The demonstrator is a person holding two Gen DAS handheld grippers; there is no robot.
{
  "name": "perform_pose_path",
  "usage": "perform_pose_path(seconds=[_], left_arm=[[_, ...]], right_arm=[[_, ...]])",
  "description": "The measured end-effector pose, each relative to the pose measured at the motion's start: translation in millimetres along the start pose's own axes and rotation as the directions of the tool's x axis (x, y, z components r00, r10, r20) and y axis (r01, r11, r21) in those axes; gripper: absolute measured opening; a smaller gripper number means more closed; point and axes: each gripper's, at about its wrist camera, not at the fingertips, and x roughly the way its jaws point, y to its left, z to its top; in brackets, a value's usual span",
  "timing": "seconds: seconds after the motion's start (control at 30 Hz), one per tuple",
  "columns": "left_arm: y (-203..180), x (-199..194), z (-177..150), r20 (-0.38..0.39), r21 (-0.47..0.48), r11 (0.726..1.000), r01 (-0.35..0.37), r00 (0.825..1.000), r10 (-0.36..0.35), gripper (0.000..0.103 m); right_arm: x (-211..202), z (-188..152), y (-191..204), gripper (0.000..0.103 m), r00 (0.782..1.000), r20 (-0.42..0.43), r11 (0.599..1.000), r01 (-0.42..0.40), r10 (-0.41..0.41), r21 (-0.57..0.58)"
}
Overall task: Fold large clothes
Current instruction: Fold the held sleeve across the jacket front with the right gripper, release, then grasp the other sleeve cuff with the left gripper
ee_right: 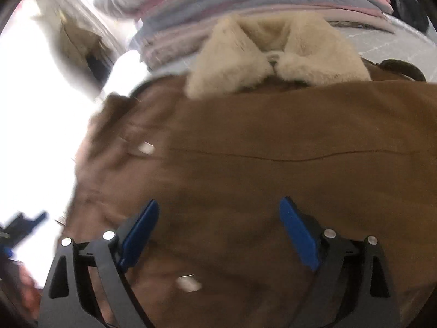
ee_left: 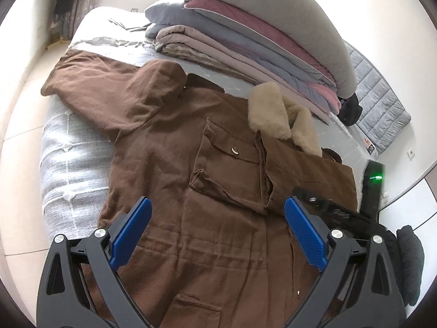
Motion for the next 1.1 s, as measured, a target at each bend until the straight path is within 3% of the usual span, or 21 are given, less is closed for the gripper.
perform_pose_path(seconds=[0.13,0.2,0.27,0.3,0.43,0.57,0.63,0.83,1.03,1.1], left_arm=[[31,-6,18,-0.05,-0.099,0.988,0.115,0.992,-0.12,0.094],[69,-9,36,-0.084,-0.22,0.951,0.217,0.967,-0.24,0.094],[120,-15,56,-0.068,-0.34,0.898,0.279,0.945,-0.32,0.094],[155,-24,67,-0.011,-0.389,0.875,0.288,0.948,-0.317,0.094],[261,-32,87,0.116,-0.477,0.843,0.249,0.968,-0.221,0.094],[357,4,91,0.177,-0.616,0.735,0.284,0.959,-0.222,0.094],[389,28,92,0.227,-0.663,0.658,0.357,0.933,-0.278,0.094],[435,71,95,0.378,-0.73,0.485,0.481,0.876,-0.3,0.094],[456,100,105,0.393,-0.761,0.431,0.486,0.872,-0.29,0.094],[461,111,106,0.403,-0.77,0.396,0.499,0.863,-0.304,0.094]], right_arm=[[-24,-23,29,0.087,0.998,0.005,0.998,-0.065,0.065,-0.023],[-33,-40,37,0.087,0.995,-0.002,0.995,-0.102,0.102,-0.021],[-41,-58,42,0.087,0.99,0.008,0.99,-0.139,0.139,-0.002],[-44,-68,43,0.087,0.986,0.014,0.986,-0.163,0.163,0.018],[-50,-102,37,0.087,0.977,0.082,0.973,-0.205,0.197,0.11],[-37,-119,33,0.087,0.98,0.099,0.973,-0.187,0.175,0.134],[-34,-118,34,0.087,0.982,0.092,0.976,-0.176,0.165,0.128],[-28,-119,36,0.09,0.983,0.086,0.978,-0.171,0.161,0.121],[-28,-120,33,0.092,0.981,0.088,0.975,-0.182,0.172,0.124],[-27,-120,33,0.093,0.981,0.087,0.975,-0.185,0.175,0.125]])
